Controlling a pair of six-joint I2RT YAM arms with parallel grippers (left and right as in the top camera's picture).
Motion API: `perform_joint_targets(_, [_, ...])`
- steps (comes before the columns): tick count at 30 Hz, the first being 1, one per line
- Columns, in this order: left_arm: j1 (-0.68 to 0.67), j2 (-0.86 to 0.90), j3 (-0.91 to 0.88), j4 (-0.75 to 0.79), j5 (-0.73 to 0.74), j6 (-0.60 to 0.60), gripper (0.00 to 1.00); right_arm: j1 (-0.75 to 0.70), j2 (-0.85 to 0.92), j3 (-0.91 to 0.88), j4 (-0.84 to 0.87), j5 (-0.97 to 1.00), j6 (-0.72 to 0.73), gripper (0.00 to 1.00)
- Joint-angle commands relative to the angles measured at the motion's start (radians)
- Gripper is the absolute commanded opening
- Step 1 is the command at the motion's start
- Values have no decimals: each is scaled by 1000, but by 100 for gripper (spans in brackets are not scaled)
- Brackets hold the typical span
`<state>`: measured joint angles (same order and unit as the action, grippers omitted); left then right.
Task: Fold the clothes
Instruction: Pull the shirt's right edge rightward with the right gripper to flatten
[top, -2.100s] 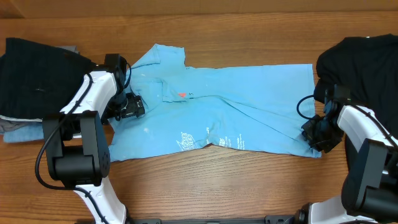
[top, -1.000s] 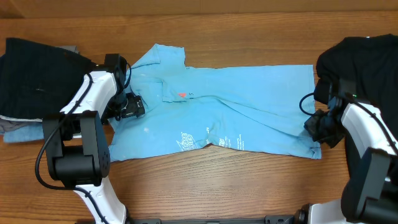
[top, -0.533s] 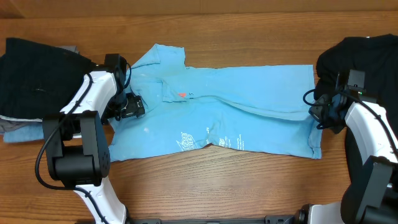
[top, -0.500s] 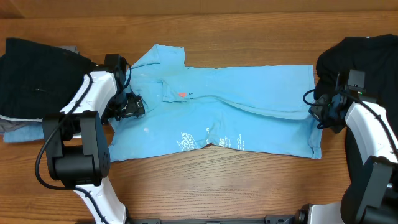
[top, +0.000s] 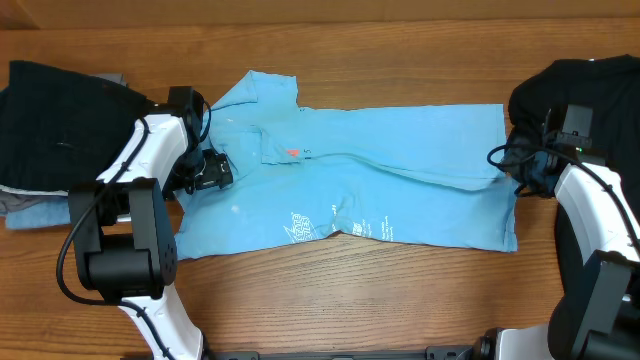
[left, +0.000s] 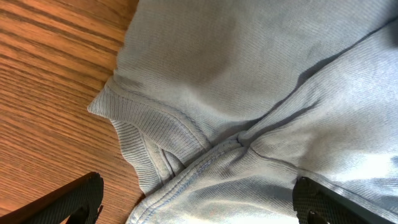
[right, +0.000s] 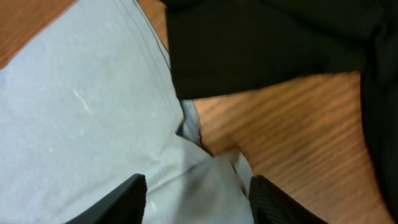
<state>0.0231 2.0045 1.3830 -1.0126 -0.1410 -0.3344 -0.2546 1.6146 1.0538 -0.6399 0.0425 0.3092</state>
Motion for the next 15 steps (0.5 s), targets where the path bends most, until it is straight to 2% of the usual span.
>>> perform_joint_targets(1, [-4, -22, 20, 1, 11, -10, 100, -3, -18, 25, 1, 16, -83, 57])
perform_joint_targets(3, [-4, -22, 20, 0, 11, -10, 100, -1, -18, 35, -43, -31, -83, 51])
perform_joint_targets(6, [-4, -22, 20, 0, 11, -10, 100, -1, -17, 36, -165, -109, -73, 23])
perform_joint_targets(9, [-4, -22, 20, 1, 11, -10, 100, -1, -17, 21, -226, -173, -57, 25])
perform_joint_targets(11, [-4, -22, 20, 1, 11, -10, 100, -1, -17, -9, -216, -175, 13, 25])
perform_joint_targets(15, [-4, -22, 20, 1, 11, -10, 100, -1, -13, -103, -74, -175, 89, 19])
